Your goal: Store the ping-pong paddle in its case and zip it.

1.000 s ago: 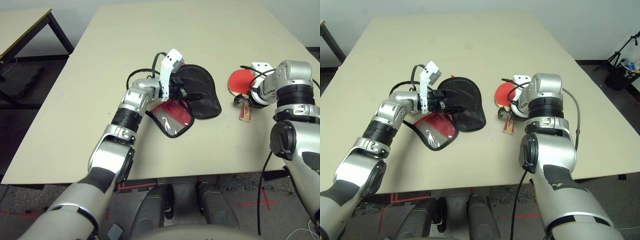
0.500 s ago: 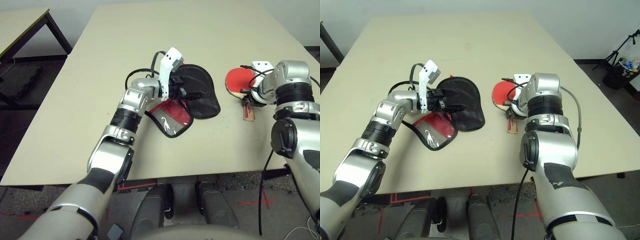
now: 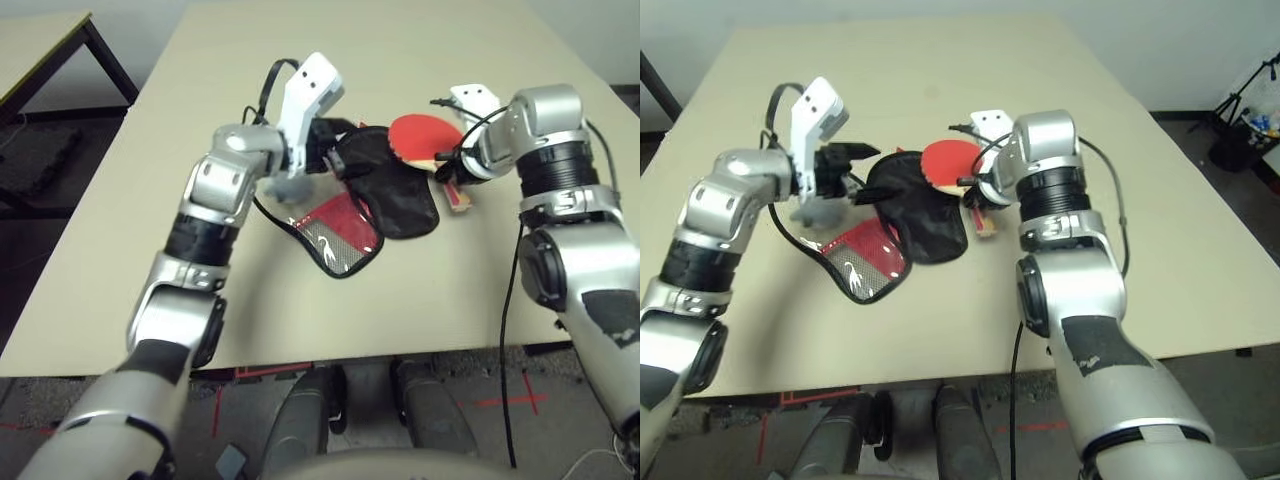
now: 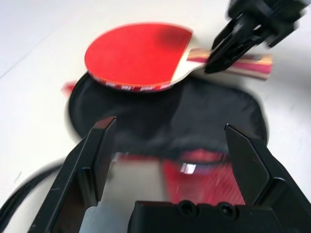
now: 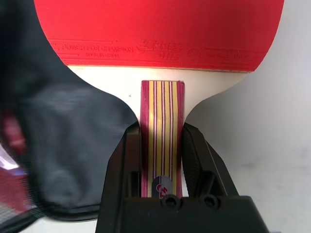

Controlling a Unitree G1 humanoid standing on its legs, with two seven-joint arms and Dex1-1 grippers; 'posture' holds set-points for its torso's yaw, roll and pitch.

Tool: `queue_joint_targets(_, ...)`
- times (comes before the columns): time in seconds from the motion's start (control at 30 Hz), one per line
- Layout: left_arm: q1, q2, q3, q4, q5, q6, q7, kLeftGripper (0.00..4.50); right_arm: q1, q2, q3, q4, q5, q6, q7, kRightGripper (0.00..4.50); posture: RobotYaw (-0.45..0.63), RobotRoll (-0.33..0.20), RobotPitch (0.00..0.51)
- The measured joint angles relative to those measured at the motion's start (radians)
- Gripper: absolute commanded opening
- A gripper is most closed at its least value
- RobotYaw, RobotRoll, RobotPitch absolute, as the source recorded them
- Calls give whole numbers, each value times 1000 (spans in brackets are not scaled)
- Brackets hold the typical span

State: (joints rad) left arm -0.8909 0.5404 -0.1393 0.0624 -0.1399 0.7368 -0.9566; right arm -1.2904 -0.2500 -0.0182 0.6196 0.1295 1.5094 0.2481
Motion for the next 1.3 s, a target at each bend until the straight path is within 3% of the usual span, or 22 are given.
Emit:
queue_joint_targets(0.23,7,41,40,-17,-27,23,37,4500,23,61,4,-16,14,-15,-3,1162,53,0,120)
queue_joint_targets(0.47,45,65,56,-36,-54,38,59,4500,54,67,-20,19,9,-36,-42,1162,43,0,120)
queue_joint_targets(0.87,31,51,56,-15,-68,19,79,4500,111,65,-104,-3,8,-41,-122,1159,23,0,123)
queue_joint_targets(1.3,30,46,56,-14,-85,21,90,4500,82,113,-139,139,8,-181,-184,1159,60,0,126)
